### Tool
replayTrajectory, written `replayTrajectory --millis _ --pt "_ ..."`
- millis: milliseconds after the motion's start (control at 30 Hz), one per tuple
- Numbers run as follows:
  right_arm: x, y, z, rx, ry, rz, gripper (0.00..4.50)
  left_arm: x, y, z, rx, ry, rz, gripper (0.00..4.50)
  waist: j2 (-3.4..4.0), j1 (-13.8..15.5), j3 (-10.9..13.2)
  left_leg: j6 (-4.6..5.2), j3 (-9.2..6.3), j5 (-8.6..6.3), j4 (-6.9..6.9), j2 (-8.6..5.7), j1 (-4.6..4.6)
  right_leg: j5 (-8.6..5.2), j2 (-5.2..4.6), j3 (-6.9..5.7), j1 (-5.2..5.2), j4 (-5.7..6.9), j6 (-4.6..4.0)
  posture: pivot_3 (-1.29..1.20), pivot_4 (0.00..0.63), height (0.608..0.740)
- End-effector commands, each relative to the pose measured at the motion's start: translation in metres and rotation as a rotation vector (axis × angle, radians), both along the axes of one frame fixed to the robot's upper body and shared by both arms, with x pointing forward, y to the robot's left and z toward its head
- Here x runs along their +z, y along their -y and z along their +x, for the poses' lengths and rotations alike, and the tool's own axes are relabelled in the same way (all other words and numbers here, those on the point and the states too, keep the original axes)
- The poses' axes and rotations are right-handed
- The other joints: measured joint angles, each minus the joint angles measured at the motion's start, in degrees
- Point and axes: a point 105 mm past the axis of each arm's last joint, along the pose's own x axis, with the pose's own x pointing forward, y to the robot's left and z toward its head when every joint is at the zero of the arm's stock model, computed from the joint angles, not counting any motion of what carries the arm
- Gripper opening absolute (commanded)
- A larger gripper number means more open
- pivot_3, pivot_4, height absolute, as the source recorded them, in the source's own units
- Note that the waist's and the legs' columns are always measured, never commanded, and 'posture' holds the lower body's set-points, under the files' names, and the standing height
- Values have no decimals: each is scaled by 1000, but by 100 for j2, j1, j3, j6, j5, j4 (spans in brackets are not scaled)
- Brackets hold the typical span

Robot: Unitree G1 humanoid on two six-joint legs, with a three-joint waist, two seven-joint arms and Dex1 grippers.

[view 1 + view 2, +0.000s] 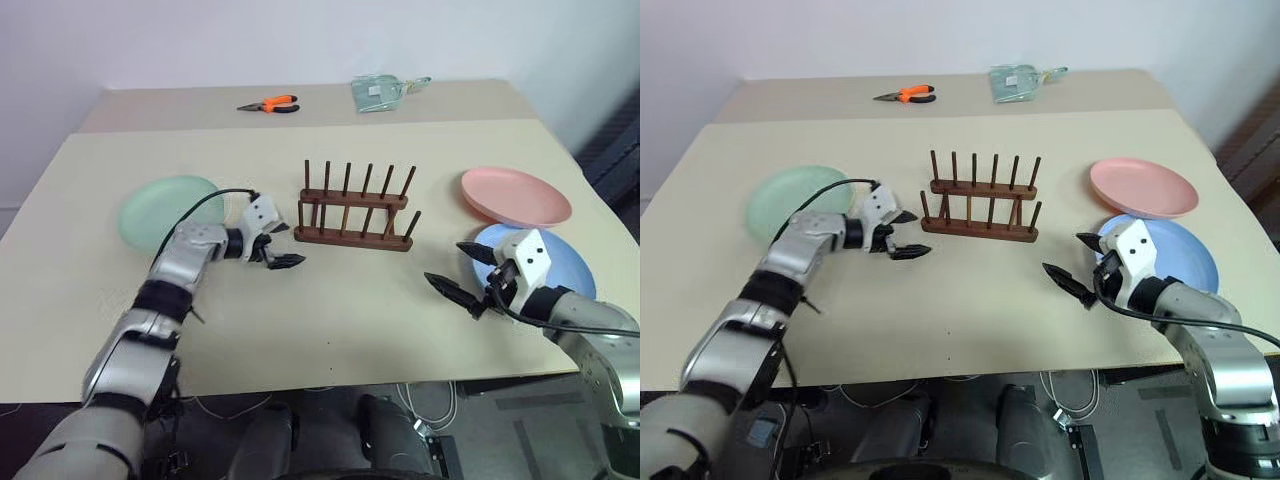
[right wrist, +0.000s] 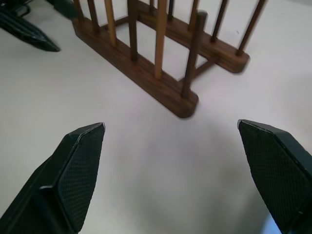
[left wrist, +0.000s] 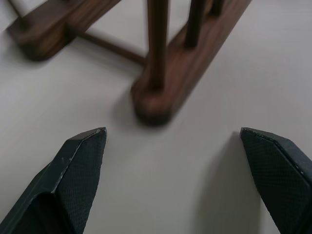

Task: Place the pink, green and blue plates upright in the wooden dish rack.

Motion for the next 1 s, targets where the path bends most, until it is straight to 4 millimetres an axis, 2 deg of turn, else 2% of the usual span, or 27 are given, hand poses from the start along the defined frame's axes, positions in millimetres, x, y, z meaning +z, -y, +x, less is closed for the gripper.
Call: replayTrajectory --millis 33,133,267,333,367,600,700,767,800,867,933,1000 --pt "14 -2 -6 -23 67 2 4454 -11 12 6 -10 4 37 4500 -2 11 -2 0 0 0 0 0 2 -1 0 0 2 1 2 0 150 740" --pt "13 -1 -9 -42 71 -7 4500 -12 22 4 -43 -10 -1 3652 -4 9 -6 0 -2 0 2 1 6 -2 0 -1 9 2 5 0 150 740" --pt "16 3 -9 -52 77 -25 4500 -11 30 -12 -155 -22 -34 1688 -4 2 -6 1 -4 0 1 1 6 -4 0 -1 8 4 9 0 150 740" --pt "19 6 -8 -52 79 -41 4500 -12 33 -23 -213 -17 -32 843 -4 -4 -6 2 -4 -1 1 2 6 -4 0 0 8 4 9 0 150 740" --pt "21 8 -8 -53 78 -52 4500 -12 34 -29 -237 -13 -29 787 0 -4 -8 2 -5 -1 0 3 6 -4 0 0 8 4 9 0 150 740" --pt "23 22 -15 -42 23 -105 4500 -5 42 -73 -295 1 -43 787 0 7 -8 3 -9 -2 1 5 5 -6 0 2 10 5 5 0 150 740" --pt "19 22 -18 -27 -3 -114 4500 -4 44 -81 -280 -8 -36 787 -1 13 -7 3 -10 -2 1 6 6 -10 0 1 10 6 -1 0 150 740" --pt "16 23 -18 -24 -14 -122 4500 -5 43 -81 -254 -23 -39 1858 0 8 -7 3 -9 -2 3 6 5 -15 0 1 10 6 -10 0 150 740" --pt "14 25 -19 -27 -26 -129 4237 -7 39 -78 -236 -25 -15 2285 0 7 -7 3 -8 -2 3 5 6 -16 0 1 10 7 -11 0 150 740" --pt "11 28 -20 -35 -42 -137 3590 -10 33 -75 -207 -21 27 3287 -1 7 -7 3 -8 -2 2 6 6 -16 0 0 9 7 -10 0 150 740" --pt "9 31 -22 -31 -64 -137 2576 -16 20 -70 -162 -7 92 4334 0 0 -7 3 -7 -2 2 5 6 -16 0 1 9 7 -10 0 150 740" --pt "3 24 -30 20 -99 -149 1629 -18 -1 -72 -118 -25 128 4500 0 -6 -8 3 -7 -2 0 7 8 -16 2 0 9 8 -10 0 150 740"
